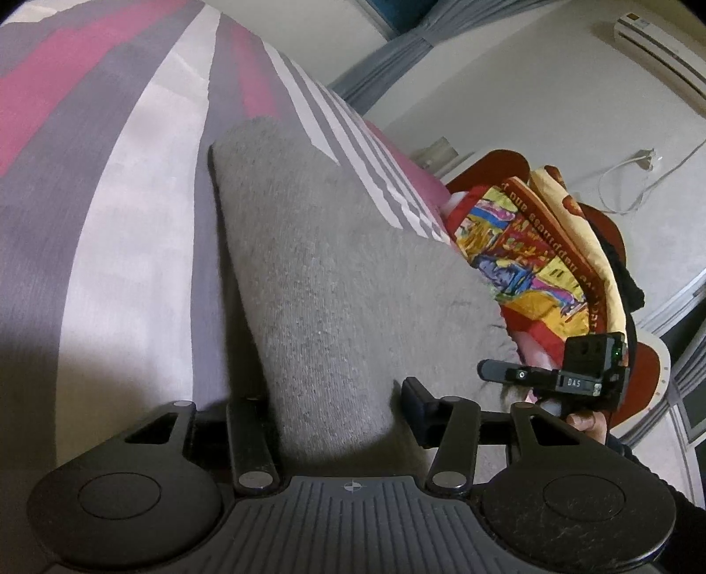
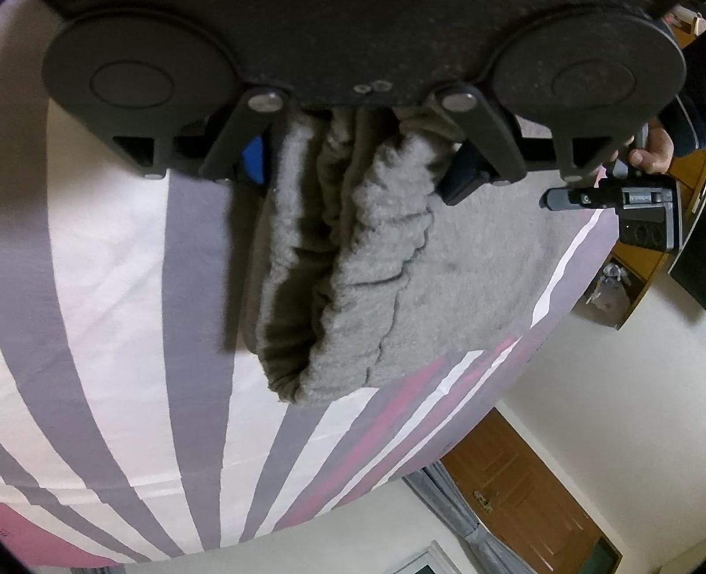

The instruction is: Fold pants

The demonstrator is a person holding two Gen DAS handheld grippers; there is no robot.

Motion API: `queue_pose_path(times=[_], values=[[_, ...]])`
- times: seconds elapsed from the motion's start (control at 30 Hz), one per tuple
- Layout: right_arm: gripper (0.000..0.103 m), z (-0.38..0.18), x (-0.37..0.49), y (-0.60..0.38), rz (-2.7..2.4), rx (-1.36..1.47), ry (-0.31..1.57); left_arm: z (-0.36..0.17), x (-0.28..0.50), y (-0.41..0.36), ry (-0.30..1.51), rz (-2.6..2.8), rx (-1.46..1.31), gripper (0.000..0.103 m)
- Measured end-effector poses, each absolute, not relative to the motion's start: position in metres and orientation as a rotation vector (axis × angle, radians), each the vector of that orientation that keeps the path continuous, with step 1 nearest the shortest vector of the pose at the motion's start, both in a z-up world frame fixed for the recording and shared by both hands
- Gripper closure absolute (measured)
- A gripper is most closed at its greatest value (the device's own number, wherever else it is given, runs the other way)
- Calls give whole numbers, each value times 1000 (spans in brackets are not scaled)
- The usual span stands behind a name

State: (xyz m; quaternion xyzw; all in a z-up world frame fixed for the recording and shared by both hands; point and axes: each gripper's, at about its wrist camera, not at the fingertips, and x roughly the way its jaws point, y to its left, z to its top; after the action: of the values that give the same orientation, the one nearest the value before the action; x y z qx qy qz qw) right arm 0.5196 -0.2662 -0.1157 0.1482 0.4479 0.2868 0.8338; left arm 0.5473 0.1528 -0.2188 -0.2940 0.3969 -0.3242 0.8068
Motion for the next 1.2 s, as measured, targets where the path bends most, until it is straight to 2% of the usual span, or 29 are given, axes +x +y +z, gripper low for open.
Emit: queue_pose_path(times=[0.07, 0.23, 0.37, 0.4, 0.47, 0.5, 0.53, 0.6, 0.63, 0.67, 0.7, 0.73, 0.77, 0.83, 1.0, 1.1, 1.2], values=[[24, -118, 519, -267, 612, 326, 954, -217, 547, 152, 859, -689, -619, 53], [34, -115, 520, -267, 618, 288, 957, -209, 548, 144, 886, -667, -565, 53], [32, -113, 521, -262, 602, 279, 963, -205, 547, 143, 905, -653, -562, 53], [29, -114, 521, -264, 593, 299, 966, -204, 545, 143, 906, -657, -559, 49], [17, -118, 519, -273, 580, 377, 969, -204, 539, 145, 909, -696, -577, 21], [9, -122, 518, -280, 599, 429, 976, -205, 535, 148, 906, -722, -588, 16], [5, -127, 518, -286, 634, 486, 991, -205, 529, 148, 901, -736, -594, 13], [5, -133, 517, -289, 669, 530, 1005, -207, 525, 145, 897, -730, -586, 13], [10, -134, 518, -288, 665, 523, 1001, -209, 526, 144, 899, -727, -597, 20], [17, -135, 519, -286, 650, 520, 1005, -211, 528, 144, 909, -723, -617, 38], [29, -137, 521, -285, 649, 533, 1020, -214, 531, 145, 931, -721, -636, 47], [34, -137, 522, -286, 647, 542, 1028, -215, 534, 146, 944, -726, -664, 56], [36, -135, 522, -285, 645, 539, 1033, -216, 534, 149, 950, -733, -689, 65], [43, -129, 523, -285, 636, 542, 1047, -212, 533, 160, 938, -772, -758, 73], [45, -118, 520, -284, 629, 543, 1093, -212, 525, 164, 979, -822, -799, 73], [45, -138, 520, -280, 596, 527, 1144, -235, 521, 158, 1059, -772, -773, 73], [45, -146, 519, -282, 584, 568, 1127, -239, 515, 160, 1024, -756, -809, 72]])
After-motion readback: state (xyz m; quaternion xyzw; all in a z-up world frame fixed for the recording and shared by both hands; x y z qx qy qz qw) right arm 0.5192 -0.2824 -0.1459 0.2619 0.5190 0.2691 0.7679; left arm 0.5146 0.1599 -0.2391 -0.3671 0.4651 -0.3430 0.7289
